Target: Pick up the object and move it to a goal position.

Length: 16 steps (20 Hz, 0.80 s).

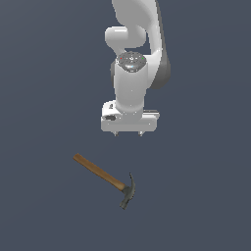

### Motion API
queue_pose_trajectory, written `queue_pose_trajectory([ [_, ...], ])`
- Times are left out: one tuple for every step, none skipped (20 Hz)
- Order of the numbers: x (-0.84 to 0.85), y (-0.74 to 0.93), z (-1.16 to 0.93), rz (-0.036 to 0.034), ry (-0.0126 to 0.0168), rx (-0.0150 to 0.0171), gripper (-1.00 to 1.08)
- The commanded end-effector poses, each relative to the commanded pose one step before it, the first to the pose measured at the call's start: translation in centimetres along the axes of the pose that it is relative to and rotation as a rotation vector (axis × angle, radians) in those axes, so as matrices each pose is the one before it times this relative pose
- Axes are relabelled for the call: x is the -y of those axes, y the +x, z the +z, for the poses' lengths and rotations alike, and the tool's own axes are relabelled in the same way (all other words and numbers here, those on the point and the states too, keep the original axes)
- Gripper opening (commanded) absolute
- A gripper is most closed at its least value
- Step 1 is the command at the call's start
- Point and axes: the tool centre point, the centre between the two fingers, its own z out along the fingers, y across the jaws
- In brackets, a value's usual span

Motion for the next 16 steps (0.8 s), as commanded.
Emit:
queue_pose_trajectory([
  [-0.001,0.000,0.000,0.00000,0.00000,0.00000,1.00],
  [0.078,0.012,-0.032,-0.00135,0.00043,-0.00060,1.00],
  [0.232,0.034,-0.097,-0.00404,0.00136,-0.00180,1.00],
  [0.379,0.056,-0.158,-0.00657,0.00222,-0.00294,1.00],
  [0.527,0.076,-0.219,-0.00907,0.00308,-0.00407,1.00],
  [0.671,0.095,-0.278,-0.01139,0.00392,-0.00515,1.00],
  [0.699,0.096,-0.289,-0.01162,0.00409,-0.00533,1.00],
  [0.543,0.072,-0.224,-0.00872,0.00317,-0.00411,1.00],
  [0.386,0.048,-0.160,-0.00589,0.00225,-0.00290,1.00],
  [0.226,0.025,-0.095,-0.00312,0.00131,-0.00168,1.00],
  [0.075,0.003,-0.034,-0.00068,0.00043,-0.00055,1.00],
  [-0.069,-0.012,0.028,0.00121,-0.00041,0.00053,1.00],
  [-0.127,-0.004,0.058,0.00100,-0.00073,0.00092,1.00],
  [-0.081,0.016,0.034,-0.00087,-0.00028,0.00034,1.00],
  [-0.024,0.038,0.042,-0.00299,-0.00023,0.00027,1.00],
  [-0.035,0.054,0.044,-0.00420,-0.00012,0.00012,1.00],
])
